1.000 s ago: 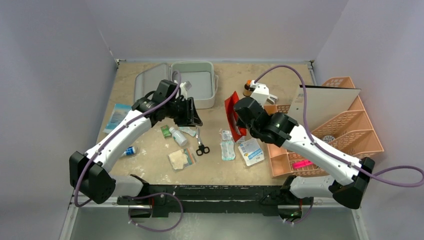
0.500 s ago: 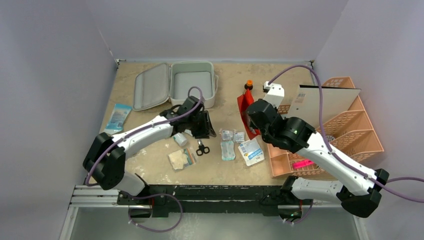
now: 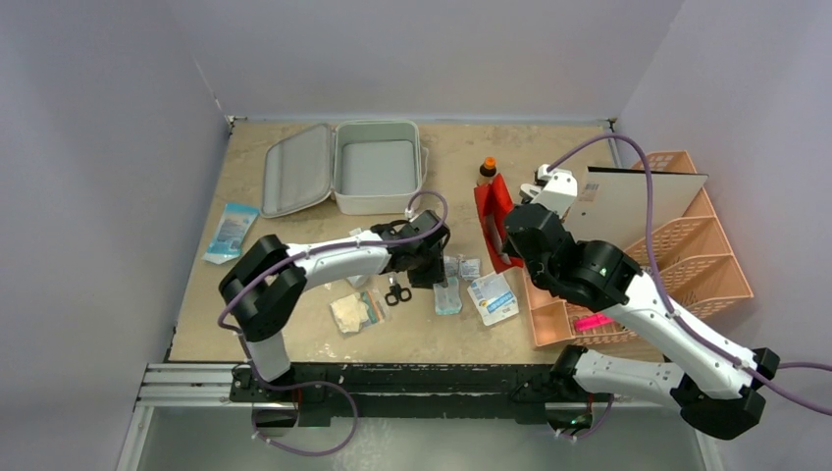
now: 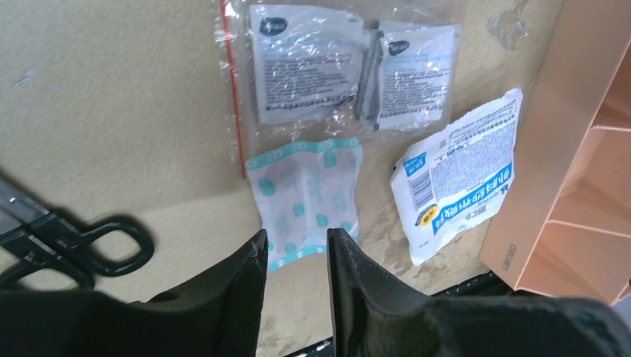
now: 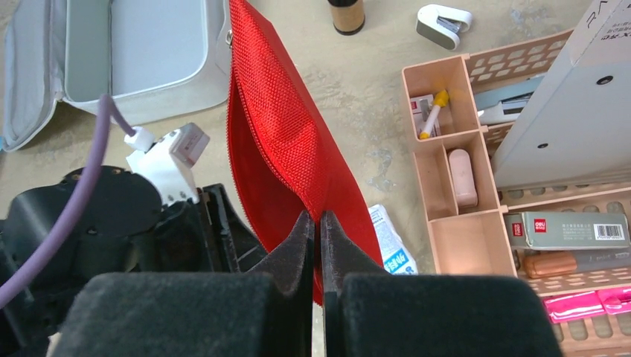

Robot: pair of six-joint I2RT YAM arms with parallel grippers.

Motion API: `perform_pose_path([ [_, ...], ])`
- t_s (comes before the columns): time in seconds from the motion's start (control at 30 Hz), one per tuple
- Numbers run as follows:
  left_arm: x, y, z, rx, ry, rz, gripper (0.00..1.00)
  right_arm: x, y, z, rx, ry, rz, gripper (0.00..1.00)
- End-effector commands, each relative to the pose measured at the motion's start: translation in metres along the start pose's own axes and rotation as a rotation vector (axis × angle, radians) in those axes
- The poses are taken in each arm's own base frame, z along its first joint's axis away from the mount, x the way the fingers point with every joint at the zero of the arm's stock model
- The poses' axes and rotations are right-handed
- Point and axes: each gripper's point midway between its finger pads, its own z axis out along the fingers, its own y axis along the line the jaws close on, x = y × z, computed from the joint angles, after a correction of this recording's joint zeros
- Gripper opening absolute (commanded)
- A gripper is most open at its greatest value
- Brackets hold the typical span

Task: Organize the medicine kit
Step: Pick up the medical item at the center of the board.

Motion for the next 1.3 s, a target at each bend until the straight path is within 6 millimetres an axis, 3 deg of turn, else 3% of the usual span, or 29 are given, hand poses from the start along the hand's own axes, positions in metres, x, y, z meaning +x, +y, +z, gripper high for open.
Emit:
perform_pose_path([
  [0.0,-0.012,-0.01,0.007,-0.028,-0.045,-0.012,0.33,-0.006,-0.004,-0.003,-0.007,-0.033,0.019,0.0],
  [0.23,-0.002,-0.007,0.023,-0.09,-0.002,0.009,0.34,-0.004,-0.009,-0.005,-0.008,-0.042,0.035,0.0],
  [0.7,0.005,0.007,0.03,-0.182,0.023,0.042,0.31,-0.005,-0.009,-0.004,-0.009,-0.058,0.036,0.0],
  [1.03,0.016,0.015,0.037,-0.203,0.056,0.058,0.15,-0.001,-0.003,-0.002,-0.026,-0.044,0.039,0.0],
  [1.2,0.015,0.01,0.028,-0.168,0.043,0.052,0.0,-0.002,-0.003,-0.003,-0.032,-0.045,0.055,0.0],
  [1.27,0.012,0.006,0.019,-0.149,0.03,0.054,0.0,-0.002,-0.003,-0.003,-0.036,-0.049,0.063,0.0],
])
